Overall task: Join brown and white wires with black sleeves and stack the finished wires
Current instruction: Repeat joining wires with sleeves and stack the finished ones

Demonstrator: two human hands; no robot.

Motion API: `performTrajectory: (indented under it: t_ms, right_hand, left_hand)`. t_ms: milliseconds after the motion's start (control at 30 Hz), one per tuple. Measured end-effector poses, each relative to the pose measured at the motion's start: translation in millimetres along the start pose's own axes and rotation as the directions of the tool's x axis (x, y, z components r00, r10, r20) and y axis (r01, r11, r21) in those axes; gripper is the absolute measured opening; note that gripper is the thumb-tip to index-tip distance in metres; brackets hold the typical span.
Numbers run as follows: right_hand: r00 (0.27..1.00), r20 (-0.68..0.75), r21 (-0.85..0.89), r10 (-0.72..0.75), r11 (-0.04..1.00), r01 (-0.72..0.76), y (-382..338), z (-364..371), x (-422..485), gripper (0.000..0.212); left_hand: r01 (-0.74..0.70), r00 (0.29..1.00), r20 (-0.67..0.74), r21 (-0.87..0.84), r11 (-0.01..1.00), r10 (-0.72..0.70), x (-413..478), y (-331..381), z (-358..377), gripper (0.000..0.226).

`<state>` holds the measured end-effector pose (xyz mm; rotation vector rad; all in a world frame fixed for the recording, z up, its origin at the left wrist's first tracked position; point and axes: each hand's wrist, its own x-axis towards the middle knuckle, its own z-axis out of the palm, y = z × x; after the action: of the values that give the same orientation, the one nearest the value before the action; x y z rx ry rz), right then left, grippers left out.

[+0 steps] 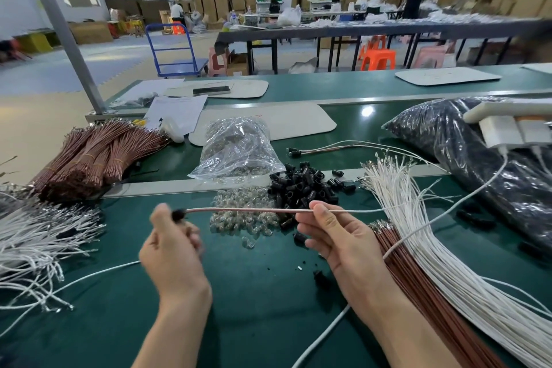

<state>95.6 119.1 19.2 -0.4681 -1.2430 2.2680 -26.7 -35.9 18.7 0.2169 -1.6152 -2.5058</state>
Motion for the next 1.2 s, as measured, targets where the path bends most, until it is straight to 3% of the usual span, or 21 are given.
performTrajectory:
  t_ms: [67,133,267,367,433,500,633,733,833,933,1000,1067,1133,1200]
  right_hand:
    - [1.000,0.002,-0.018,-0.011,1.000,0.011,-3,1,-1,0.019]
    - [1.000,-0.004,-0.048,-0.025,0.999,0.024,-11,2,2,0.018]
    - [0.984,0.071,-0.155,-0.161,0.973,0.170,-58,5,23,0.019]
    - [0.959,0.154,-0.242,-0.239,0.932,0.271,-106,12,53,0.019]
    - [0.954,0.152,-0.211,-0.260,0.934,0.288,-136,11,82,0.017]
    - [0.973,0.111,-0.164,-0.200,0.962,0.217,-160,4,109,0.019]
    - [0.997,-0.056,-0.220,0.055,0.973,-0.066,-167,-19,132,0.025]
    - [0.981,-0.147,-0.309,0.129,0.936,-0.170,-148,-30,129,0.057]
    - [0.977,-0.185,-0.335,0.106,0.928,-0.164,-129,-31,121,0.043]
    - [0.979,-0.204,-0.404,-0.024,0.913,-0.062,-123,-36,113,0.021]
    - [0.985,-0.143,-0.439,-0.093,0.898,0.021,-122,-37,106,0.016]
    - [0.987,-0.087,-0.472,-0.134,0.878,0.078,-119,-36,99,0.019]
    - [0.983,-0.070,-0.542,-0.171,0.833,0.106,-113,-33,93,0.021]
    - [0.977,-0.072,-0.601,-0.202,0.791,0.119,-105,-32,89,0.022]
  left_hand:
    - [-0.001,0.999,-0.054,-0.011,1.000,0.000,6,1,-1,0.040]
    - [-0.044,0.999,-0.008,0.049,0.998,0.045,4,-1,-1,0.041]
    - [-0.150,0.979,0.160,0.133,0.980,0.128,-3,3,10,0.046]
    - [-0.104,0.944,0.323,0.118,0.988,0.061,9,16,37,0.044]
    - [-0.061,0.892,0.452,0.129,0.990,-0.004,20,24,65,0.034]
    - [-0.085,0.827,0.560,0.194,0.977,-0.040,31,25,100,0.026]
    - [-0.162,0.711,0.688,0.358,0.920,-0.143,41,-1,176,0.022]
    - [-0.042,0.650,0.665,0.515,0.856,-0.368,41,-31,215,0.029]
    - [0.076,0.626,0.606,0.580,0.811,-0.491,41,-48,230,0.047]
    - [0.103,0.646,0.585,0.569,0.816,-0.490,45,-48,230,0.061]
    - [-0.002,0.670,0.604,0.582,0.813,-0.431,43,-41,220,0.053]
    - [-0.197,0.658,0.671,0.591,0.783,-0.341,32,-33,201,0.041]
    - [-0.452,0.569,0.788,0.538,0.711,-0.235,14,-26,175,0.029]
    - [-0.686,0.423,0.892,0.429,0.587,-0.158,-7,-19,151,0.022]
